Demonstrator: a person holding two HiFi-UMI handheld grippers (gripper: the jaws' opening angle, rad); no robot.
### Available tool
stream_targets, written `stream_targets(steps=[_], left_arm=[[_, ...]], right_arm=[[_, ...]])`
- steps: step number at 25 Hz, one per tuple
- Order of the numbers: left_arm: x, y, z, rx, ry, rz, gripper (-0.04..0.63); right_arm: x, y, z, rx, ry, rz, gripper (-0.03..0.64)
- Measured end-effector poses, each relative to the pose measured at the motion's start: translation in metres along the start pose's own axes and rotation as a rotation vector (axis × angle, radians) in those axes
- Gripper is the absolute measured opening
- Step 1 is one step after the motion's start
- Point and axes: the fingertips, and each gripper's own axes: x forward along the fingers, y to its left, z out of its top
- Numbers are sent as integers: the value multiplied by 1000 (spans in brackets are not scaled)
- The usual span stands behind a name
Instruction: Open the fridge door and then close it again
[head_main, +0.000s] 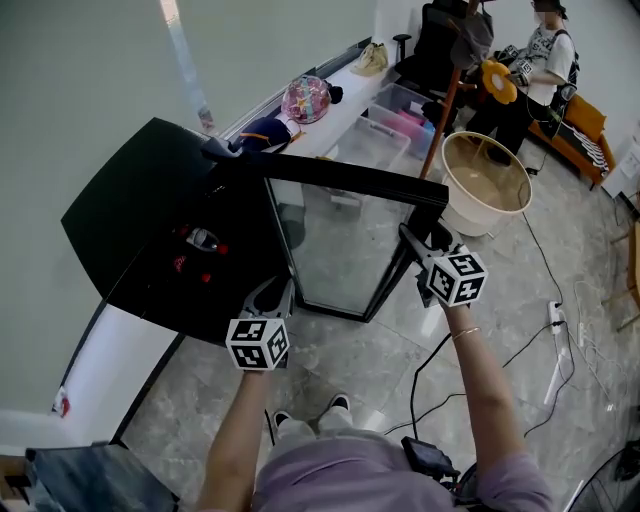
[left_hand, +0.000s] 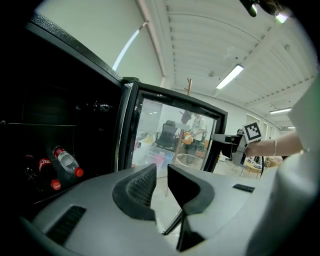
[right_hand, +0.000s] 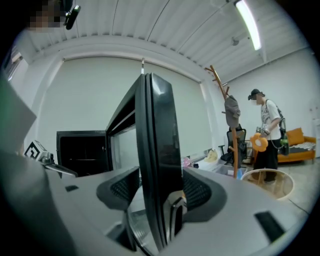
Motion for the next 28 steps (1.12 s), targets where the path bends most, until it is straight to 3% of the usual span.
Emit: stream_targets(steps=[16, 28], left_arm=[[-25, -10, -11, -2, -1, -45, 67], [-84, 10, -22, -9, -2, -27, 67]], right_arm=[[-57, 60, -13, -15, -5, 8, 239], [-101, 147, -24, -59, 1, 23, 236]])
